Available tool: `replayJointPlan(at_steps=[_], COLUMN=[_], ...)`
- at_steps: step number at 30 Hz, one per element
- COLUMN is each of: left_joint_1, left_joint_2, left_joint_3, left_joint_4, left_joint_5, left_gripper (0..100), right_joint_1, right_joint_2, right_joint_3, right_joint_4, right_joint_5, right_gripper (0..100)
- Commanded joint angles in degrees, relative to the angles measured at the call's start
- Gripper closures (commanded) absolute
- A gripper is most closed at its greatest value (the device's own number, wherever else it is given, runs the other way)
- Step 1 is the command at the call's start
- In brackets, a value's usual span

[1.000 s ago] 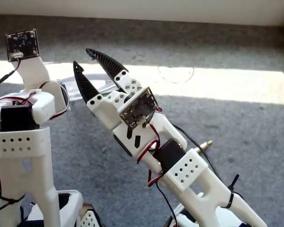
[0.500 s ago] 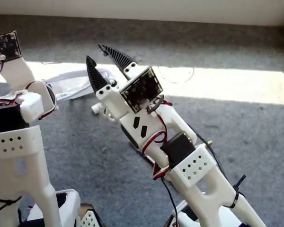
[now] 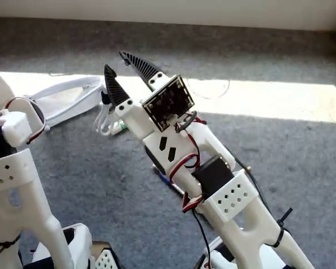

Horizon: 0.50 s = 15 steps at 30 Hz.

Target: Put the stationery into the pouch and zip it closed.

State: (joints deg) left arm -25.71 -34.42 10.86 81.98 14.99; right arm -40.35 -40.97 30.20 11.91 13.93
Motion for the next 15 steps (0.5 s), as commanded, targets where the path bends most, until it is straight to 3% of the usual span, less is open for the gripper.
replayJointPlan(at_steps=[1,4,11,15], left_joint_1=[-0.57,-0.57,-1.71,-4.7], left_joint_2=[-0.13,-0.13,-0.04,-0.04], left_joint_3=[-5.41,-5.23,-4.53,-4.18], left_joint_4=[2.11,2.02,1.85,1.76], left_joint_5=[0.44,0.44,0.44,0.44], left_gripper=[99,99,99,99], right_joint_1=[2.33,3.65,7.96,8.75], right_joint_2=[2.68,8.04,20.44,25.89], right_joint_3=[-4.7,-7.96,-26.51,-33.36], right_joint_4=[0.13,1.36,18.24,22.99], right_joint_5=[-0.62,-2.9,-13.27,-15.65], right_gripper=[88.9,88.9,88.9,88.9])
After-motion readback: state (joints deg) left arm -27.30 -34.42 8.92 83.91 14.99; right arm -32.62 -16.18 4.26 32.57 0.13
